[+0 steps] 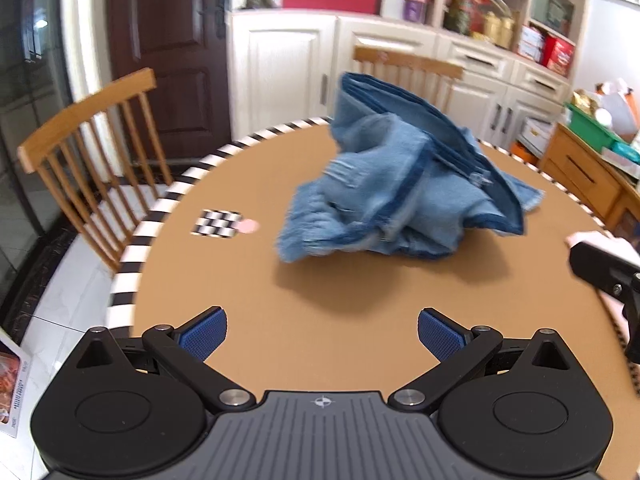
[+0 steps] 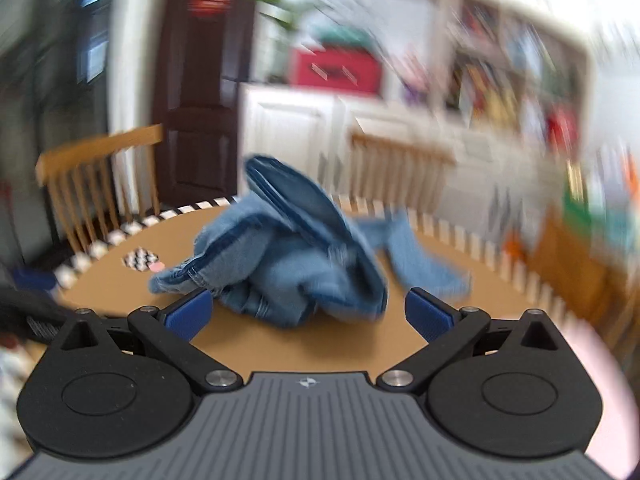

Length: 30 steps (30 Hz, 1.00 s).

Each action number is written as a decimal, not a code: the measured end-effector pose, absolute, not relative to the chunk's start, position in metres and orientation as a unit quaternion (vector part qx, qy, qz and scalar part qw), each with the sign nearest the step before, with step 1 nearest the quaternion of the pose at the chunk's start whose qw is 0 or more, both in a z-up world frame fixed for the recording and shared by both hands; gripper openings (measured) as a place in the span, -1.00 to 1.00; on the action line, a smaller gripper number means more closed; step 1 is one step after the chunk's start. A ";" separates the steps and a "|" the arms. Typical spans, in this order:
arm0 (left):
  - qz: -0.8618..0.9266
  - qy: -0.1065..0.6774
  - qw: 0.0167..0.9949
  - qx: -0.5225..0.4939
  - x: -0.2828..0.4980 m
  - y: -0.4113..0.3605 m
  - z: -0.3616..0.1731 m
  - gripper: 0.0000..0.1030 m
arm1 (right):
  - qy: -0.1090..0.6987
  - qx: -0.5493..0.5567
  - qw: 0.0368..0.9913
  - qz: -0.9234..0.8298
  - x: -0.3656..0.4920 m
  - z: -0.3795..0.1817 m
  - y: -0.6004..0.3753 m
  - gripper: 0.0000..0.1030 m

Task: Fold clothes
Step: 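Grasp the jeans waistband with the right gripper while the left gripper grasps the other waistband side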

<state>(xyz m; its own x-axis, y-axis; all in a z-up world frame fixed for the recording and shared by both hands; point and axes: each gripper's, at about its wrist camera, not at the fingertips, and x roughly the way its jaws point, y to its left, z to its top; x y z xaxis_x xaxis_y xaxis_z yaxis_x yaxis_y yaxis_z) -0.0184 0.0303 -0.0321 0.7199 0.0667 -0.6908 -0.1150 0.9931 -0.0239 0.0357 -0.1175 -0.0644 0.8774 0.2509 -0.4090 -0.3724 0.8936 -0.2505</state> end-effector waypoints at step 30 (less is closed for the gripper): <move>-0.012 0.299 0.939 -0.169 -0.023 0.113 -0.064 0.84 | 0.254 -0.343 0.815 0.393 0.134 0.037 0.014 -0.82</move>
